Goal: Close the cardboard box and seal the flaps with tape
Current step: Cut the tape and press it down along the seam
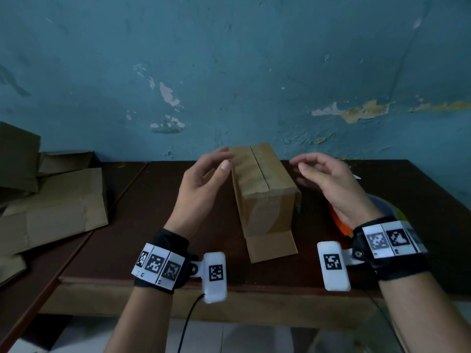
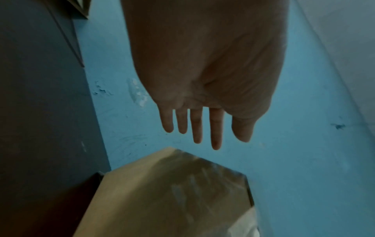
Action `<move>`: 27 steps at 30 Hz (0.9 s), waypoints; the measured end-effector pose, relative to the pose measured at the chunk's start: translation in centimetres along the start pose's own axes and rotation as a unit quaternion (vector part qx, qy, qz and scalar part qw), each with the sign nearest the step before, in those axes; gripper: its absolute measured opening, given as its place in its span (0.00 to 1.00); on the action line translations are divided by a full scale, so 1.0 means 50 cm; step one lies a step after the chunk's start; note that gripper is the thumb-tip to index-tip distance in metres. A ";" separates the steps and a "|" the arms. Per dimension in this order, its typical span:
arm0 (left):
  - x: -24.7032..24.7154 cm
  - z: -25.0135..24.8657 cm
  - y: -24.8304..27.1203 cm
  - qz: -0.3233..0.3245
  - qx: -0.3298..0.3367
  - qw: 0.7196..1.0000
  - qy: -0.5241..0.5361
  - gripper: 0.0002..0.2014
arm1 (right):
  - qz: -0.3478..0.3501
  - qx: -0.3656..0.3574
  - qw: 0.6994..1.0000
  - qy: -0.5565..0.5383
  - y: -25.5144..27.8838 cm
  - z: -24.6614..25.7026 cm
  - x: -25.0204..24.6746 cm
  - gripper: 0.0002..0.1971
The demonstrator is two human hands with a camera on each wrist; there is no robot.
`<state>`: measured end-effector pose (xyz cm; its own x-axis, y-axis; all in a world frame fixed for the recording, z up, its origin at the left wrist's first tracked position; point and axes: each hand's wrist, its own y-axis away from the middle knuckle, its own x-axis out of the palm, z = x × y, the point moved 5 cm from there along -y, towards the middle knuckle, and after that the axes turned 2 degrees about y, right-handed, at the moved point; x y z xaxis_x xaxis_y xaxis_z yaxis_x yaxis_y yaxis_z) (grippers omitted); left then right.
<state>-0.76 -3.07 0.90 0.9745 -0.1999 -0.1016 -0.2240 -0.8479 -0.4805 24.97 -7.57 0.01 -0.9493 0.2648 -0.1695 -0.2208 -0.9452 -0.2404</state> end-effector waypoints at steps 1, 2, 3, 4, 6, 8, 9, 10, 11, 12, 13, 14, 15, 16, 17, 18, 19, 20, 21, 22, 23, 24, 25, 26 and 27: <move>0.013 -0.005 -0.001 0.030 0.016 0.999 -0.001 0.14 | 0.011 -0.038 0.999 -0.003 0.003 0.015 0.006 0.11; 0.023 -0.004 -0.001 0.061 0.025 0.998 -0.006 0.15 | 0.029 -0.075 0.997 -0.006 0.006 0.028 0.014 0.12; 0.034 -0.003 0.000 0.090 0.030 0.995 -0.021 0.16 | 0.054 -0.107 0.993 -0.009 0.009 0.038 0.022 0.13; 0.044 0.002 0.002 0.115 0.030 0.992 -0.042 0.17 | 0.083 -0.128 0.988 -0.008 0.011 0.046 0.031 0.13; 0.060 0.010 0.008 0.147 0.013 0.986 -0.073 0.17 | 0.142 -0.135 0.980 0.011 0.014 0.050 0.043 0.15; 0.064 0.015 0.011 0.149 -0.003 0.986 -0.078 0.17 | 0.187 -0.131 0.972 0.052 0.015 0.045 0.051 0.17; 0.064 0.018 0.011 0.148 -0.004 0.986 -0.083 0.17 | 0.199 -0.129 0.969 0.066 0.014 0.042 0.052 0.18; 0.063 0.020 0.012 0.151 -0.002 0.984 -0.090 0.18 | 0.206 -0.125 0.968 0.072 0.012 0.038 0.052 0.19; 0.063 0.022 0.012 0.157 0.001 0.983 -0.097 0.18 | 0.211 -0.120 0.967 0.072 0.011 0.035 0.051 0.20; 0.062 0.023 0.013 0.162 0.003 0.982 -0.102 0.18 | 0.216 -0.116 0.967 0.072 0.010 0.032 0.051 0.21; 0.062 0.024 0.013 0.165 0.003 0.981 -0.106 0.18 | 0.220 -0.113 0.966 0.072 0.009 0.029 0.051 0.22; 0.061 0.024 0.013 0.167 0.003 0.980 -0.109 0.19 | 0.222 -0.113 0.966 0.075 0.008 0.026 0.051 0.23; 0.061 0.023 0.014 0.168 0.004 0.979 -0.111 0.20 | 0.222 -0.115 0.965 0.081 0.008 0.025 0.050 0.24; 0.061 0.022 0.014 0.169 0.004 0.979 -0.112 0.21 | 0.221 -0.117 0.964 0.090 0.008 0.024 0.050 0.24; 0.061 0.022 0.015 0.171 0.005 0.979 -0.114 0.22 | 0.220 -0.119 0.963 0.099 0.008 0.023 0.049 0.24; 0.060 0.021 0.015 0.172 0.007 0.978 -0.117 0.23 | 0.220 -0.121 0.962 0.106 0.008 0.022 0.049 0.24; 0.059 0.021 0.015 0.175 0.011 0.977 -0.120 0.23 | 0.221 -0.122 0.961 0.109 0.008 0.022 0.048 0.24; 0.058 0.021 0.015 0.179 0.016 0.976 -0.123 0.24 | 0.223 -0.123 0.961 0.110 0.008 0.022 0.048 0.25; 0.058 0.021 0.016 0.183 0.018 0.975 -0.125 0.24 | 0.223 -0.124 0.961 0.110 0.008 0.022 0.048 0.25; 0.057 0.021 0.016 0.186 0.020 0.974 -0.128 0.24 | 0.224 -0.124 0.961 0.110 0.009 0.023 0.048 0.25; 0.057 0.022 0.016 0.189 0.020 0.973 -0.131 0.24 | 0.224 -0.124 0.960 0.111 0.009 0.023 0.047 0.25; 0.057 0.022 0.016 0.191 0.019 0.972 -0.134 0.25 | 0.227 -0.124 0.960 0.112 0.009 0.024 0.046 0.26; 0.055 0.022 0.016 0.193 0.017 0.972 -0.134 0.25 | 0.232 -0.123 0.958 0.114 0.010 0.023 0.046 0.26; 0.054 0.022 0.016 0.197 0.014 0.971 -0.133 0.26 | 0.237 -0.122 0.957 0.116 0.011 0.022 0.045 0.27; 0.053 0.022 0.016 0.204 0.011 0.970 -0.135 0.26 | 0.239 -0.122 0.956 0.115 0.010 0.021 0.045 0.27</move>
<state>1.65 -3.72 -0.73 0.7730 -0.3780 -0.5095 -0.5936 -0.7143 -0.3708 22.48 -7.66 0.52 -0.8482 -0.1254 -0.5147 0.3119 -0.9035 -0.2940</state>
